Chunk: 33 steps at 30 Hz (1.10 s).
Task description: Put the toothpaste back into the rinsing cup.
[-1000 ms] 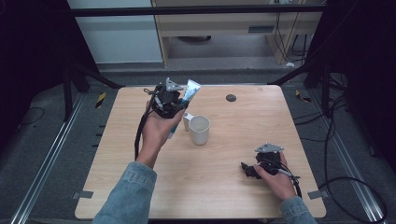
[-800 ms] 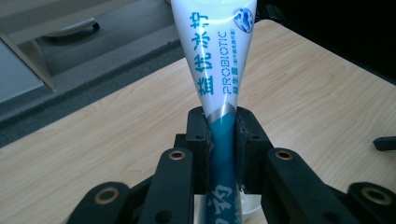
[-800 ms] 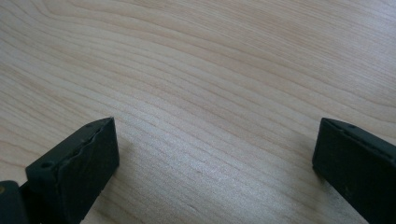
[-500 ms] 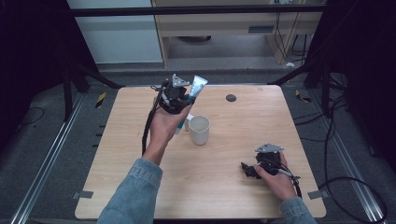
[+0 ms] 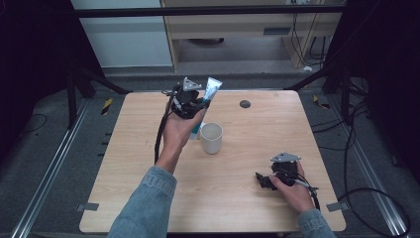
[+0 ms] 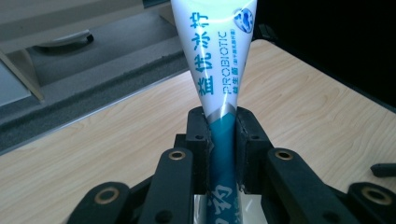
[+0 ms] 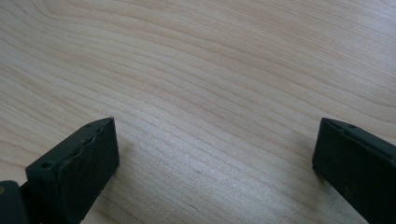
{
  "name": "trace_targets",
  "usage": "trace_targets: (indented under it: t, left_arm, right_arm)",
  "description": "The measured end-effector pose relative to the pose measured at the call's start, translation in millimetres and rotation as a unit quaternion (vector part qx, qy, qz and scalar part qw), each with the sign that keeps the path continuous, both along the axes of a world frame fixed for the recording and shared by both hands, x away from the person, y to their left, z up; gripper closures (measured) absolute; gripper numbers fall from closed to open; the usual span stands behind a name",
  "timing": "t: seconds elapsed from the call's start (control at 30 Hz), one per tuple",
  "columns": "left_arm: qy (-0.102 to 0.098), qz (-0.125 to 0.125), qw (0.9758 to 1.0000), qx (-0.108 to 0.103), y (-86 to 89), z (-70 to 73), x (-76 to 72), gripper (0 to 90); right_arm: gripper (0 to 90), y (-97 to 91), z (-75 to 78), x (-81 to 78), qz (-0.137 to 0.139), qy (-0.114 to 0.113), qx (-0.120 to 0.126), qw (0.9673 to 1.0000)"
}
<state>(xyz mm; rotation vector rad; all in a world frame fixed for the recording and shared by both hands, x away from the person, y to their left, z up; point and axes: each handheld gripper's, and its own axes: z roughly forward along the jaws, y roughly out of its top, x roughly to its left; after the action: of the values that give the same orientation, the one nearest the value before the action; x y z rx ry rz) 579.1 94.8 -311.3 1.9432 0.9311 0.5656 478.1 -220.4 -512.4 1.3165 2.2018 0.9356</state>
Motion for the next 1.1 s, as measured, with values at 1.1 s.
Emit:
trace_targets:
  t: [1.1]
  left_arm:
    - [-0.065,-0.008,0.9965,-0.051,-23.3,-20.5,13.4,77.7]
  right_arm:
    - [0.7,-0.2,-0.2,0.1,0.001,-0.001,-0.001,1.0000]
